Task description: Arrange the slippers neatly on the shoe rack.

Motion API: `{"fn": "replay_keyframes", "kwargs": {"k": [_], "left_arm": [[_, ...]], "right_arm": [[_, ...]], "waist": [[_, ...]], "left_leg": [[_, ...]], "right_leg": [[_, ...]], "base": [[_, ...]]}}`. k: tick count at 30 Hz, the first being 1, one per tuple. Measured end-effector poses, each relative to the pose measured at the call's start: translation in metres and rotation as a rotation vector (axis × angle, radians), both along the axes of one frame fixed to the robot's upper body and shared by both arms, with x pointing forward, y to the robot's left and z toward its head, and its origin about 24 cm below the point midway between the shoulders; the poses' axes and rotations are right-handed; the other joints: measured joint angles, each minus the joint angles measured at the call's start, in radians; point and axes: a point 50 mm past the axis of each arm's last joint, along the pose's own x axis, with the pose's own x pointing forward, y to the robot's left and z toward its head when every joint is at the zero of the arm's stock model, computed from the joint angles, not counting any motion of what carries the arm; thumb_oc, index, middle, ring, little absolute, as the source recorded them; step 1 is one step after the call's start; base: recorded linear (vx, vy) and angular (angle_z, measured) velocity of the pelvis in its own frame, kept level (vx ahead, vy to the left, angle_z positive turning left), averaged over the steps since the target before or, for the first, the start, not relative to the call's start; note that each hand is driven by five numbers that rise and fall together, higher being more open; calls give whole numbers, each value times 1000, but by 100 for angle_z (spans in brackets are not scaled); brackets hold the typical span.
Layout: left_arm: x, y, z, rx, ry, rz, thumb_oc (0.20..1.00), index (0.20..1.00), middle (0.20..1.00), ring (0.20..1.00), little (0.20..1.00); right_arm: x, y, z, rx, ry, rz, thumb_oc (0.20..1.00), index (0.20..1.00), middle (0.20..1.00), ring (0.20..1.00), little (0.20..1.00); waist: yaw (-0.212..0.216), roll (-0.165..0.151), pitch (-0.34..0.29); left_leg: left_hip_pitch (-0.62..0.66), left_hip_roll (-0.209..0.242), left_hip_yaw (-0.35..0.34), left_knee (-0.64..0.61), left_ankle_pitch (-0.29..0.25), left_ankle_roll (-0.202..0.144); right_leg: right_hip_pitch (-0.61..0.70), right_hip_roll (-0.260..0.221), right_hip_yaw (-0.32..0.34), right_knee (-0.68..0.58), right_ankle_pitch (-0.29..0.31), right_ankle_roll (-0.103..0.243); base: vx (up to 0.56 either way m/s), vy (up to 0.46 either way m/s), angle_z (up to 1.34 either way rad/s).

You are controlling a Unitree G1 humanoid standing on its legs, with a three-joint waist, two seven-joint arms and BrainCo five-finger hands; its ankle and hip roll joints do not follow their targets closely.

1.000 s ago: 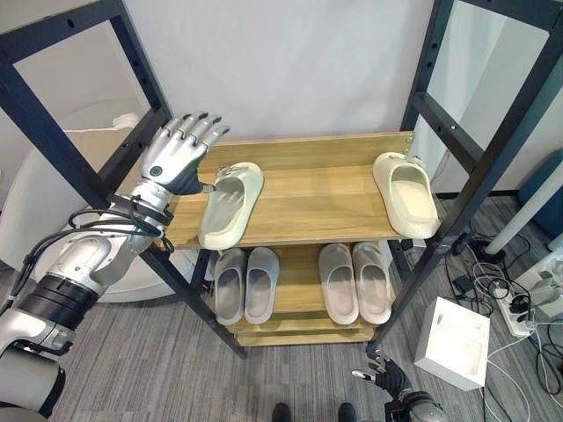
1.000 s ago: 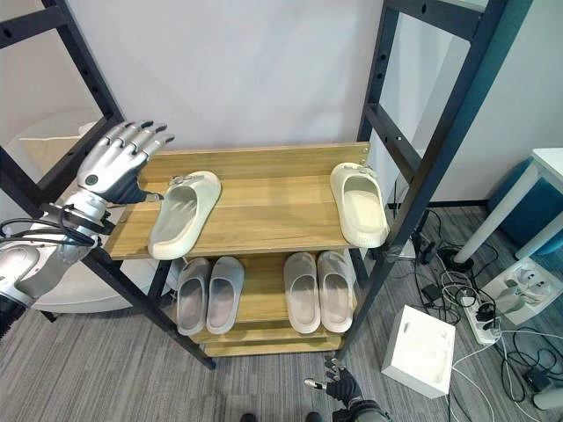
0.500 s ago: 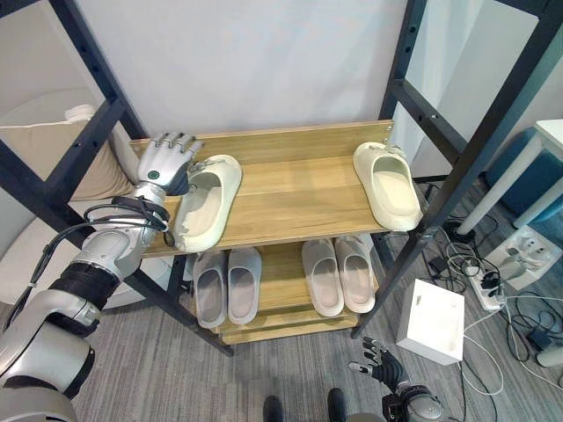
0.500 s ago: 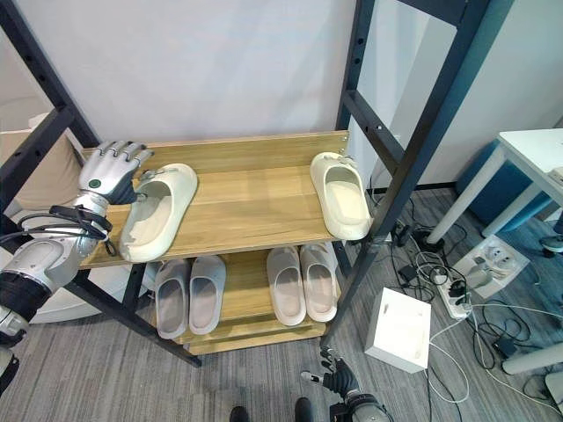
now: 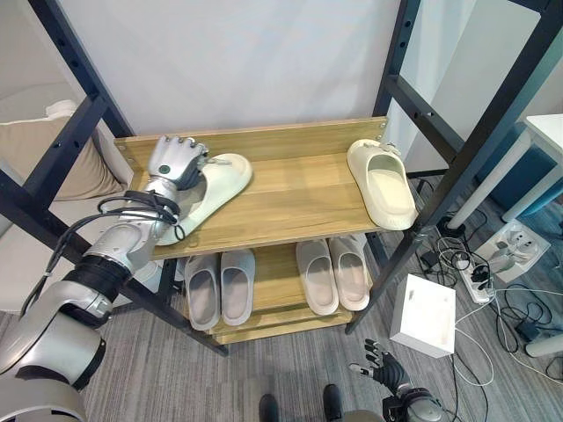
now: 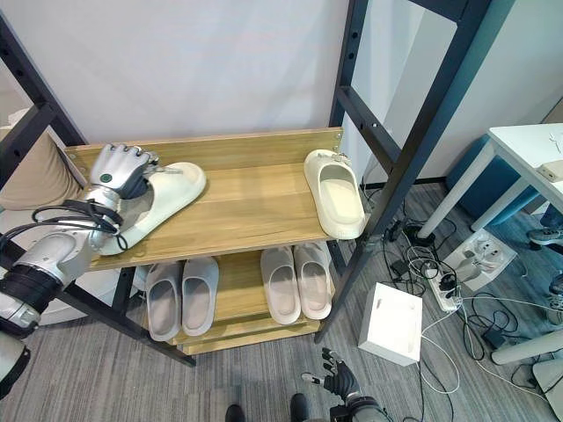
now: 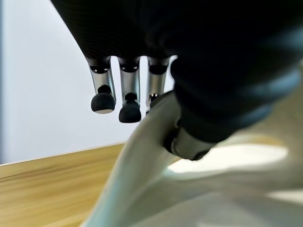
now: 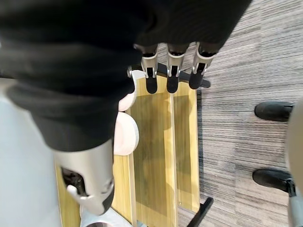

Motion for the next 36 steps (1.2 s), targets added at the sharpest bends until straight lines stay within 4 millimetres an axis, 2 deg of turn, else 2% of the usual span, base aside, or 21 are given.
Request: {"fn": "replay_keyframes", "kwargs": {"k": [3,6,8,11,16,21,24,30,31,32,36], "left_arm": [[-3,-25,6,-45,-28,-105,200,200,200,200,200],[-2,-45,-1,-97,-13,-151,200,200,200,200,200],[0,-47,-6,-99,13,-150,200,200,200,200,200],[8,-49,-6,-78,33,-130,200,200,200,200,200],[19,-55,-4,-44,58,-111,200,200,200,200,200],[29,-69,0,-58,80,-114,200,200,200,200,200],[30,-81,5,-103,74,-145,200,200,200,200,200],[37,-82,7,-122,80,-108,200,200,200,200,200],[38,-82,6,-126,84,-101,285,285,285,285,285],[39,-81,6,-128,89,-92,1000,1000,1000,1000,1000],[40,-81,2,-111,99,-79,1000,1000,1000,1000,1000]], "right_arm": [[-1,2,-1,8,3,-4,1000,1000,1000,1000,1000],[-5,1,-2,6,18,-11,1000,1000,1000,1000,1000],[-5,0,-2,4,18,-11,1000,1000,1000,1000,1000],[-8,-8,-2,-8,25,-42,1000,1000,1000,1000,1000],[-8,-18,0,-34,17,-39,1000,1000,1000,1000,1000],[-6,-18,3,-28,0,-47,1000,1000,1000,1000,1000],[-7,-18,3,-31,2,-62,1000,1000,1000,1000,1000],[-10,-20,2,-32,12,-70,1000,1000,1000,1000,1000],[-10,-20,2,-32,11,-71,1000,1000,1000,1000,1000],[-11,-20,1,-32,13,-72,1000,1000,1000,1000,1000],[-7,-19,3,-32,4,-70,1000,1000,1000,1000,1000]], "waist": [[-5,3,2],[-13,14,11],[-31,27,22],[-35,43,31],[-60,52,34],[-89,62,38],[-89,66,40],[-91,71,40],[-92,71,40],[-92,71,40],[-102,72,39]], "left_leg": [[4,0,1,0,0,0],[14,0,2,0,-1,-1],[14,1,4,0,-3,-4],[13,5,13,0,-4,-5],[14,9,26,0,-3,-4],[16,9,33,1,-3,-3],[17,10,52,0,-4,-3],[17,9,58,0,-7,-2],[17,9,58,0,-7,-2],[17,9,58,0,-7,-2],[22,9,58,0,-7,-1]], "right_leg": [[3,0,1,0,0,1],[7,0,2,0,-5,4],[11,1,6,0,-4,4],[5,6,17,0,-2,2],[1,10,28,0,0,-1],[0,10,34,0,0,-1],[-5,11,48,0,1,-1],[-8,11,58,0,3,1],[-8,11,59,0,4,0],[-8,11,59,0,5,0],[-4,11,59,0,7,-1]], "base": [[-11,-28,-1],[-15,-39,-1],[-20,-55,-4],[-8,-39,-11],[5,-35,-8],[6,-17,-3],[14,-19,-12],[13,-20,-4],[6,-25,-3],[0,0,0],[3,-15,-1]]}}
